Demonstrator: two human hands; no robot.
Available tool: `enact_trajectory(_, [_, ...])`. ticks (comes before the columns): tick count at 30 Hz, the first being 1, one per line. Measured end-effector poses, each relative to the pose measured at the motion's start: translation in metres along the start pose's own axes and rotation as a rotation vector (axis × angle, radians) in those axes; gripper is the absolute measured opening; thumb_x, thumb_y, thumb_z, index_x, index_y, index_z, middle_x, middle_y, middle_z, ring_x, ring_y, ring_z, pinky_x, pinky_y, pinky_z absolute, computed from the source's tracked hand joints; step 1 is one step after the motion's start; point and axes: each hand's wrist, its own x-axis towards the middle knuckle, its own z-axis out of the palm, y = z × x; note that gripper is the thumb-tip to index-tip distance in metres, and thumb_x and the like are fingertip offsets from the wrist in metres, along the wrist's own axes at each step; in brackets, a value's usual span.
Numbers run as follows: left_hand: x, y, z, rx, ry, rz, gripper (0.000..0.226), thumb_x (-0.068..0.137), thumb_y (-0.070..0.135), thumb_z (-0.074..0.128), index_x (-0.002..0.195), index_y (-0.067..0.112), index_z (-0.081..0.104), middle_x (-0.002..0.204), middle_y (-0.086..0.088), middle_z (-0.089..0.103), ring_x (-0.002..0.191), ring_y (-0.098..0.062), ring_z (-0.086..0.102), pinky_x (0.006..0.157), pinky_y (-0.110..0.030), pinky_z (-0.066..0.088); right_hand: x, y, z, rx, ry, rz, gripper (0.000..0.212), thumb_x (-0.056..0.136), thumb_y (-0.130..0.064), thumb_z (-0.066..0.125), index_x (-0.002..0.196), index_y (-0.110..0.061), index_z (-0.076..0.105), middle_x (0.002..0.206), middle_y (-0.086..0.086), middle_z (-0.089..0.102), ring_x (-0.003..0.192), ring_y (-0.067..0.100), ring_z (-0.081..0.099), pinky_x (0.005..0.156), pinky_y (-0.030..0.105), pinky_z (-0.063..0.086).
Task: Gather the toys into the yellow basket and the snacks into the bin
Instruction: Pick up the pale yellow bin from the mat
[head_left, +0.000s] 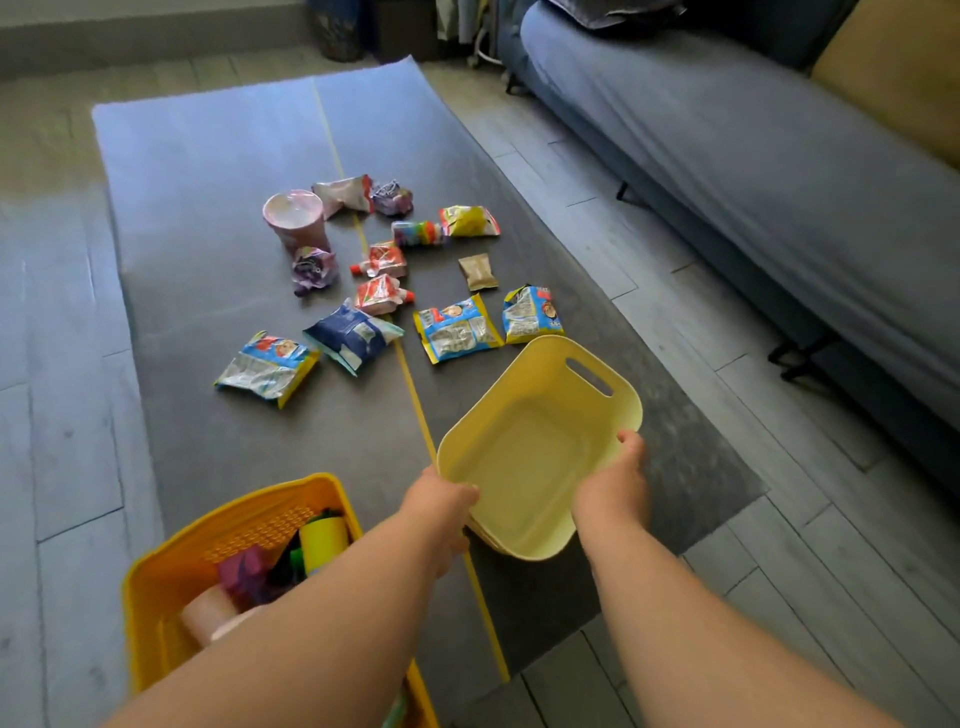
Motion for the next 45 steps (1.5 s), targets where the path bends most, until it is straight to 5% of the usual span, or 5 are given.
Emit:
enact_trajectory(6, [0.001, 0.027, -0.030, -0.036, -0.013, 0.137, 0.046, 0.093, -0.001, 0.038, 0.112, 0.039, 0.051, 0.086, 0.005, 0.055, 0.070, -0.013, 0.047, 0.070, -0.033, 0.044, -0.018, -0.023, 0.005, -0.037, 0.038, -0.012, 0.047, 0.091, 0.001, 0.038, 0.123, -0.028, 0.056, 0.134, 0.003, 0.037, 0.082, 0.023, 0.055, 0.065, 0.035, 0.050])
enact_trajectory(13, [0.004, 0.079, -0.151, 0.010, -0.184, 0.406, 0.069, 0.086, 0.030, 0.062, 0.149, 0.037, 0.035, 0.137, 0.005, 0.058, 0.119, -0.018, 0.057, 0.100, -0.035, 0.045, -0.106, -0.115, 0.052, -0.008, 0.091, 0.053, 0.051, 0.091, -0.011, 0.043, 0.142, -0.012, 0.041, 0.142, 0.011, 0.045, 0.123, 0.034, 0.048, 0.093, 0.039, 0.043])
enact_trajectory(19, [0.008, 0.118, -0.292, 0.102, -0.177, 0.411, 0.093, 0.087, -0.004, 0.042, 0.147, 0.056, 0.004, 0.116, 0.004, 0.050, 0.087, -0.022, 0.056, 0.090, -0.048, 0.053, -0.202, -0.201, 0.140, 0.096, 0.018, 0.097, 0.044, 0.088, -0.016, 0.050, 0.130, -0.003, 0.050, 0.134, 0.017, 0.053, 0.121, 0.036, 0.051, 0.095, 0.039, 0.043])
enact_trajectory(31, [0.088, 0.204, -0.435, 0.053, 0.015, 0.305, 0.067, 0.094, -0.007, 0.035, 0.146, 0.036, 0.040, 0.140, -0.010, 0.047, 0.123, -0.041, 0.046, 0.099, -0.062, 0.043, -0.195, -0.277, 0.243, 0.208, 0.059, 0.082, 0.050, 0.088, -0.015, 0.047, 0.136, -0.029, 0.047, 0.158, 0.004, 0.003, 0.127, 0.029, 0.046, 0.096, 0.032, 0.042])
enact_trajectory(45, [0.199, 0.310, -0.444, 0.272, -0.135, 0.225, 0.039, 0.102, 0.015, 0.046, 0.139, 0.029, 0.050, 0.125, -0.013, 0.061, 0.108, -0.040, 0.060, 0.091, -0.055, 0.050, -0.117, -0.340, 0.314, 0.102, 0.134, 0.130, 0.044, 0.089, -0.013, 0.045, 0.132, -0.015, 0.054, 0.135, 0.003, 0.050, 0.123, 0.023, 0.045, 0.103, 0.037, 0.039])
